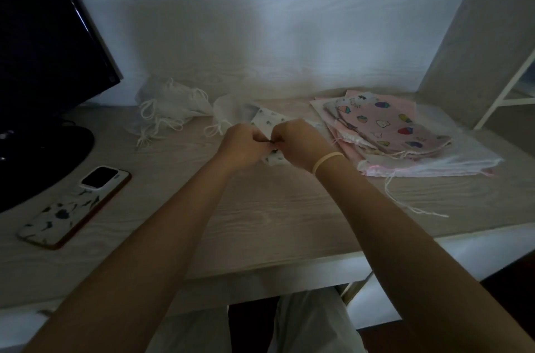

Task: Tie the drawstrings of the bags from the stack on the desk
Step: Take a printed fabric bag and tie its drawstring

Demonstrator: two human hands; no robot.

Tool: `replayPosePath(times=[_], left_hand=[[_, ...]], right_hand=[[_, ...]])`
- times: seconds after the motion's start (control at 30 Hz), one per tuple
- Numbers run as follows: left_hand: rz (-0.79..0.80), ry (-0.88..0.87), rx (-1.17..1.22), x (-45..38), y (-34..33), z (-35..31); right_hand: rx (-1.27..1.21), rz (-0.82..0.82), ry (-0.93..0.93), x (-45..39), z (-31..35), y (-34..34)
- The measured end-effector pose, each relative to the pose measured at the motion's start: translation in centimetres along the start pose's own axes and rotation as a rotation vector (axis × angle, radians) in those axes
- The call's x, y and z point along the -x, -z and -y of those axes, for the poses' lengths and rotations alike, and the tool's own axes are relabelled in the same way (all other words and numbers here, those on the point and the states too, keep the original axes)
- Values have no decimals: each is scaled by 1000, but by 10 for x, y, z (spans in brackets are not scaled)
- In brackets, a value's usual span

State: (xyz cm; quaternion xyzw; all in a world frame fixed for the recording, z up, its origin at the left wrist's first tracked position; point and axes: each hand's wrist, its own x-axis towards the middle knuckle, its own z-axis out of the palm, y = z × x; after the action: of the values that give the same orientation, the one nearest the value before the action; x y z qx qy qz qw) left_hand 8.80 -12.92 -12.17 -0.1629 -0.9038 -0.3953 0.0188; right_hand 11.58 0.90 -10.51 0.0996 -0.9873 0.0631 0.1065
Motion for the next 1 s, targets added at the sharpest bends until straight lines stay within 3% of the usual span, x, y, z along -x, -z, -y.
replayPosePath(times=[0.17, 0.27, 0.37, 0.47, 0.8, 0.9, 1.0], left_hand=[[-24, -25, -36, 0, -2, 6], [-66, -50, -30, 2, -5, 8], [-179, -30, 172, 4, -8, 12], [-208, -39, 249, 7, -7, 12], [-183, -86, 59, 3, -3, 8], [-167, -55, 36, 0, -1, 9], [-101, 8, -57, 1, 2, 16]], right_hand=[[-240, 163, -134, -2, -3, 2], [-758, 275, -269, -1, -7, 3], [-1275, 314, -421, 0, -12, -3], [-1482, 288, -471, -4, -17, -10], [-1434, 235, -461, -1, -20, -13], [-1293, 131, -498, 4, -27, -11], [-997, -87, -534, 5, -35, -13]])
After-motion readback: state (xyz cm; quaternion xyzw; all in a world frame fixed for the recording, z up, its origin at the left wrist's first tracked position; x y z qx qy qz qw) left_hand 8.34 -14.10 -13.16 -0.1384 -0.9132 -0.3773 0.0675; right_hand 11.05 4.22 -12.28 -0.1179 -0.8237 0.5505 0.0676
